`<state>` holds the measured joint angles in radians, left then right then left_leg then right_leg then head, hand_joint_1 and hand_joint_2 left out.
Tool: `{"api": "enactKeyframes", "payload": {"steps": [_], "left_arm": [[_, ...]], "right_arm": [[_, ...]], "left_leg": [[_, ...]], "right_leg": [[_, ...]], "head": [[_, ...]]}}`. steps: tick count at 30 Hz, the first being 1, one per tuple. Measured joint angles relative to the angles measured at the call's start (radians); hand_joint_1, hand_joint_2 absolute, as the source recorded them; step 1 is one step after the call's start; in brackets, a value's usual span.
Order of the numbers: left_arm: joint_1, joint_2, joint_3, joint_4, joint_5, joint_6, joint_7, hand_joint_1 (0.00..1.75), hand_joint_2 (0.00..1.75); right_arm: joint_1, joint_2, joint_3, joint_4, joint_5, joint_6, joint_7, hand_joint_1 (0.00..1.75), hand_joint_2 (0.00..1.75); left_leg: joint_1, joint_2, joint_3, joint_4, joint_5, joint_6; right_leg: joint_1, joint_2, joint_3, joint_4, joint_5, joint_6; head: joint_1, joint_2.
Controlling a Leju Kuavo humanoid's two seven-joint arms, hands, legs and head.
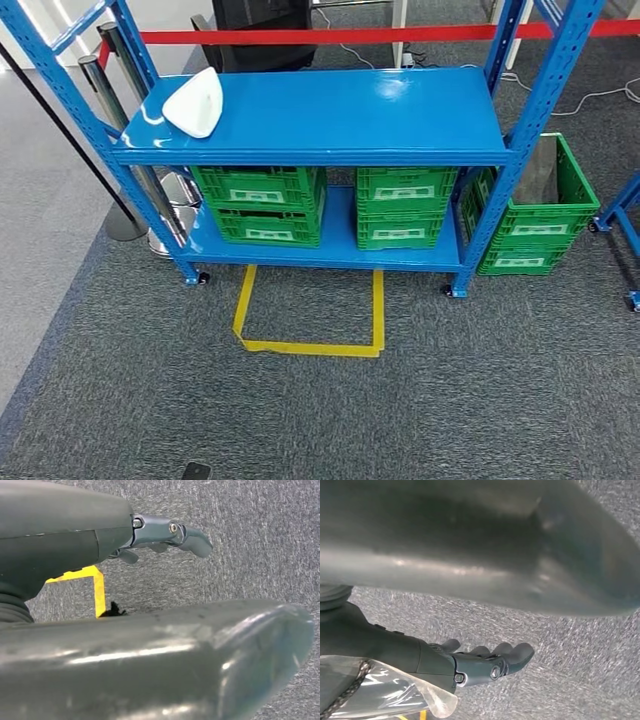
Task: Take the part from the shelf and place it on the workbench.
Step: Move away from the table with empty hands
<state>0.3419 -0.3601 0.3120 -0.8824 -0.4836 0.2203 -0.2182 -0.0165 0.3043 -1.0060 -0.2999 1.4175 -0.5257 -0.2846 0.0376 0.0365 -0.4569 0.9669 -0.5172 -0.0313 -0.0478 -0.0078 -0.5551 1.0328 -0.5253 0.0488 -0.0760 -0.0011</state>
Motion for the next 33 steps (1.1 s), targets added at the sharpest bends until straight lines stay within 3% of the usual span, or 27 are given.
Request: {"api": "enactKeyframes", "payload": {"steps": [3,4,7,8,24,26,28,29,30,31,33], "left_arm": [[-0.001,-0.001,0.0,0.0,0.0,0.0,0.0,0.0,0.0],[-0.002,-0.001,0.0,0.0,-0.001,0.0,0.0,0.0,0.0],[-0.002,-0.002,0.0,0.0,-0.001,0.002,0.0,0.0,0.0],[-0.002,-0.002,0.0,0.0,-0.001,0.003,0.0,0.0,0.0],[-0.002,-0.002,0.001,0.0,0.002,0.012,-0.007,0.0,0.0],[-0.002,-0.001,0.001,0.0,0.008,0.014,-0.007,0.0,0.0],[-0.003,-0.001,0.001,0.0,0.014,0.015,-0.007,0.0,0.0],[-0.003,-0.001,0.001,0.0,0.016,0.016,-0.007,0.0,0.0],[-0.004,-0.002,0.001,0.0,0.017,0.017,-0.007,0.0,0.0],[-0.005,-0.002,0.002,0.0,0.018,0.017,-0.007,0.0,0.0],[-0.005,-0.004,0.001,0.0,0.023,0.02,-0.006,0.0,0.0]], "right_arm": [[-0.001,0.0,0.0,0.0,0.0,0.0,0.0,0.0,0.0],[-0.001,0.0,0.0,0.0,0.0,0.0,0.0,0.0,0.0],[-0.002,0.0,0.0,0.0,0.0,0.0,0.0,0.0,0.0],[-0.002,0.0,0.0,0.0,0.0,0.0,0.0,0.0,0.0],[-0.001,0.0,0.0,0.0,-0.001,0.002,-0.01,0.0,0.0],[0.0,0.002,0.0,0.0,-0.001,0.003,-0.011,0.0,0.0],[-0.001,0.005,0.0,-0.001,-0.001,0.004,-0.011,0.0,0.0],[-0.001,0.005,0.0,-0.002,-0.001,0.004,-0.012,0.0,0.0],[-0.001,0.006,0.0,-0.003,-0.001,0.004,-0.012,0.0,0.0],[-0.001,0.005,0.0,-0.004,-0.001,0.004,-0.012,0.0,0.0],[0.001,0.005,0.0,-0.005,0.0,0.004,-0.012,0.0,0.0]], "left_leg": [[0.001,0.0,0.003,-0.006,-0.01,0.009],[0.002,0.0,0.005,-0.008,-0.013,0.003],[0.005,0.0,0.006,-0.01,-0.017,-0.03],[0.004,0.0,0.006,-0.01,-0.018,-0.034],[-0.003,0.001,0.004,0.008,-0.028,-0.021],[-0.007,0.0,0.002,0.015,-0.03,-0.015],[-0.012,0.001,0.015,-0.015,-0.013,0.01],[-0.011,0.003,0.028,-0.045,0.001,0.024],[-0.009,0.005,0.041,-0.073,0.015,0.037],[-0.006,0.008,0.05,-0.09,0.024,0.042],[-0.005,0.009,0.051,-0.093,0.023,0.042]], "right_leg": [[0.008,-0.001,0.002,0.0,-0.004,-0.007],[0.009,-0.002,0.003,0.001,-0.004,-0.009],[0.01,-0.003,0.005,0.001,-0.005,-0.012],[0.01,-0.003,0.006,0.0,-0.005,-0.011],[0.001,-0.003,0.017,-0.012,0.003,-0.001],[-0.008,-0.004,0.018,-0.02,0.009,0.011],[-0.013,-0.005,0.027,-0.039,0.018,0.027],[-0.011,-0.004,0.027,-0.039,0.015,0.028],[-0.007,-0.002,0.018,-0.02,0.002,0.028],[-0.005,0.001,-0.005,0.022,-0.019,0.026],[-0.002,0.006,-0.07,0.141,-0.067,0.028]], "head": [[0.0,0.0],[0.0,0.0],[0.001,0.0],[0.001,0.0],[0.001,0.0],[-0.001,0.0],[-0.009,0.0],[-0.011,0.0],[-0.008,0.0],[-0.002,0.0],[0.006,0.0]]}}
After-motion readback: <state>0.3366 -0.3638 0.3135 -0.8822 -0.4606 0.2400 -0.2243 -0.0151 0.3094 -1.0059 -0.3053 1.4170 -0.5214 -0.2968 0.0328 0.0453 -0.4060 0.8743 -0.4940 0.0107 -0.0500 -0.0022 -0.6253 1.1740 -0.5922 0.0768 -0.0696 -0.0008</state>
